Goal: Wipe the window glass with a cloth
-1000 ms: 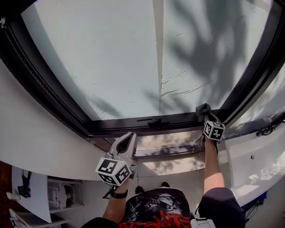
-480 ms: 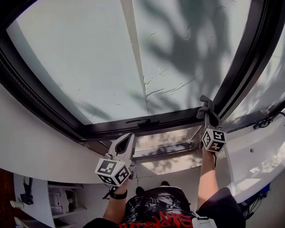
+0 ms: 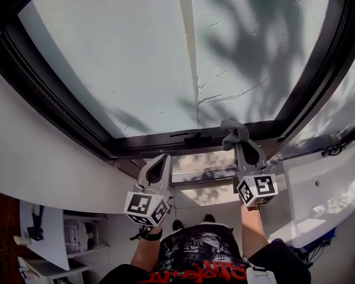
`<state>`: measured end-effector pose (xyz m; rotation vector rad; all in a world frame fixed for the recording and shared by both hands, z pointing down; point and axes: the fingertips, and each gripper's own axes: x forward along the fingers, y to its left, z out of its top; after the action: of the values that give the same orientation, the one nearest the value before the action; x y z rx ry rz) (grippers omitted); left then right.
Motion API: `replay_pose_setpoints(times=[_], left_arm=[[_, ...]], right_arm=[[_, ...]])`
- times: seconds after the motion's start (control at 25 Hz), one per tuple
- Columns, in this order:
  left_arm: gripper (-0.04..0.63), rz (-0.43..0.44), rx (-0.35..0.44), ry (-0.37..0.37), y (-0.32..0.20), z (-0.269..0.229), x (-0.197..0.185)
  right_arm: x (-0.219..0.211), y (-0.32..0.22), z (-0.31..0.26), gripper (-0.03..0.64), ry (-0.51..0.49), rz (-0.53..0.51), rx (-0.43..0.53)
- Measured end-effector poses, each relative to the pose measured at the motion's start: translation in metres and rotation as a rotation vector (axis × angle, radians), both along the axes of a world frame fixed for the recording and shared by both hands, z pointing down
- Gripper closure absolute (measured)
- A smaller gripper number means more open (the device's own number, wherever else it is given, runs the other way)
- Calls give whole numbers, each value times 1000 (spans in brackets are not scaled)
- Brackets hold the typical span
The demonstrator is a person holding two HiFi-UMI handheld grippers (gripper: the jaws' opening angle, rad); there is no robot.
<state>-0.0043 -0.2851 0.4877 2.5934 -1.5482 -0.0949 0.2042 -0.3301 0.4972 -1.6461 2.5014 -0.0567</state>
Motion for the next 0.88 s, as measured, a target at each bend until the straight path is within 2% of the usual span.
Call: replay_pose_setpoints(times=[0.2,0.56,0.68,0.76,0.88], left_arm=[[595,-5,-10,32,11,5,-20],[595,5,-41,28,22,18,-35],[593,128,-39,66,29,18,-16],[563,235,-35,123,37,14,-1],[494,321,-46,167,49,12,7]], right_arm=[[-35,10,-5,601,59,-25,7],[-64,32,-4,601,40,-38,-47],[-69,39,-3,601,35,-67,-52],[-72,44,-2,601,36,-85,-63],[-85,55,0,601,47,-119,-77]])
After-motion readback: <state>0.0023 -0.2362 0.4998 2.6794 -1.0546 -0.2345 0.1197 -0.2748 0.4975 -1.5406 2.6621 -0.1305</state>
